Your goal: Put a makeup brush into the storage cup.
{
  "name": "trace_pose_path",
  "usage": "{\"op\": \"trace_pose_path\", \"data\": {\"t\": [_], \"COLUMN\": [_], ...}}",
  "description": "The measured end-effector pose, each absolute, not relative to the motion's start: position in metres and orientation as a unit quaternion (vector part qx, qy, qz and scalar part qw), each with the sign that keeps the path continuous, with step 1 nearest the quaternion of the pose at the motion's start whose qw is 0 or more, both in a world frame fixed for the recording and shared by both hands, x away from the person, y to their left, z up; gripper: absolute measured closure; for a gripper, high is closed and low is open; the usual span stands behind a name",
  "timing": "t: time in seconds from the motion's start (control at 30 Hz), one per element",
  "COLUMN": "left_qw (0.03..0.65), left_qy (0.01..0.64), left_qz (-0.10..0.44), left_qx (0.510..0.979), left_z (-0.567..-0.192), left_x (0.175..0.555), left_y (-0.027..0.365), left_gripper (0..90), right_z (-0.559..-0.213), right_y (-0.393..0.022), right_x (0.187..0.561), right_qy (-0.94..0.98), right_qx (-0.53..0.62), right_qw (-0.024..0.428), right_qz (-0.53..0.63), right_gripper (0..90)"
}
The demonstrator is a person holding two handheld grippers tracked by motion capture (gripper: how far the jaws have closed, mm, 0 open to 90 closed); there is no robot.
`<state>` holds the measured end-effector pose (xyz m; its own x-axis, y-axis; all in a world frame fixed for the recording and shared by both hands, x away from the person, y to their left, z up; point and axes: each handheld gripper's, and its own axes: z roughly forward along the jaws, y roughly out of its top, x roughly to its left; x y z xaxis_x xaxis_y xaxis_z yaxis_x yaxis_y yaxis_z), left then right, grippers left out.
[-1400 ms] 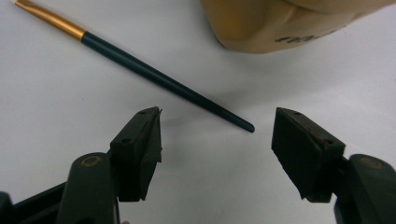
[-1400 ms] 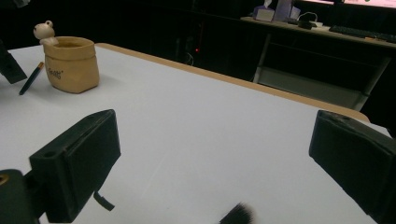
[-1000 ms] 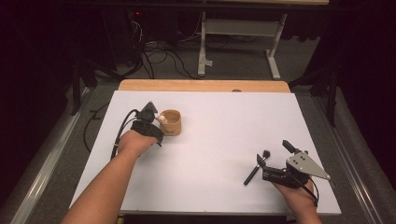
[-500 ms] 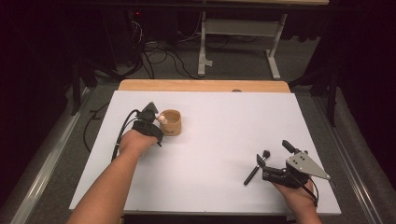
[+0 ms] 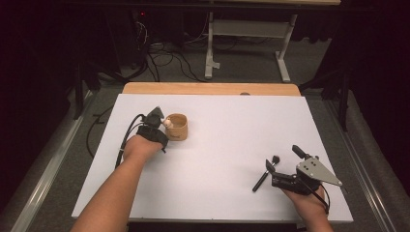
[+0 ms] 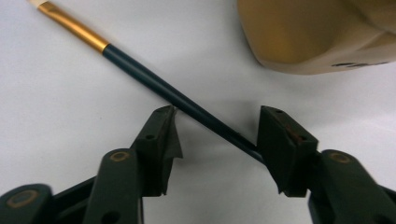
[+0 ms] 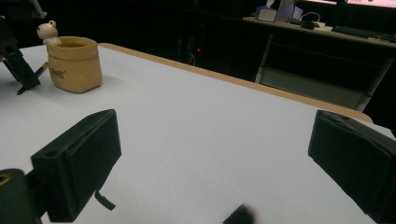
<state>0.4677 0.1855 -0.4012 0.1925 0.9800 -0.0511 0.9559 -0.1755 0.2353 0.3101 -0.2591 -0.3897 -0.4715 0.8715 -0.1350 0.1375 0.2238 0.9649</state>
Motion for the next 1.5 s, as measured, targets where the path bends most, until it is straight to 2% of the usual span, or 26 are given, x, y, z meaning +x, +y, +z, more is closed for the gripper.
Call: {"op": "trace_pose_path", "data": {"t": [0.33, 0.73, 1.1, 1.5], "left_qw": [0.105, 0.106, 0.096, 0.094], "left_qy": [0.630, 0.638, 0.639, 0.639], "left_qz": [0.058, 0.045, 0.022, 0.023], "left_qx": [0.768, 0.762, 0.763, 0.763], "left_z": [-0.401, -0.400, -0.399, -0.399], "left_x": [0.467, 0.470, 0.474, 0.475], "left_y": [0.187, 0.195, 0.198, 0.202], "left_gripper": [53.5, 64.5, 66.2, 73.7], "right_z": [-0.389, -0.389, -0.389, -0.389], "right_y": [-0.259, -0.259, -0.259, -0.259], "right_x": [0.310, 0.310, 0.309, 0.310], "right_qy": [0.691, 0.691, 0.691, 0.691], "right_qx": [0.366, 0.367, 0.368, 0.367], "right_qw": [0.363, 0.363, 0.363, 0.363], "right_qz": [0.506, 0.506, 0.506, 0.506], "right_gripper": [3.8, 3.8, 3.9, 4.1]}}
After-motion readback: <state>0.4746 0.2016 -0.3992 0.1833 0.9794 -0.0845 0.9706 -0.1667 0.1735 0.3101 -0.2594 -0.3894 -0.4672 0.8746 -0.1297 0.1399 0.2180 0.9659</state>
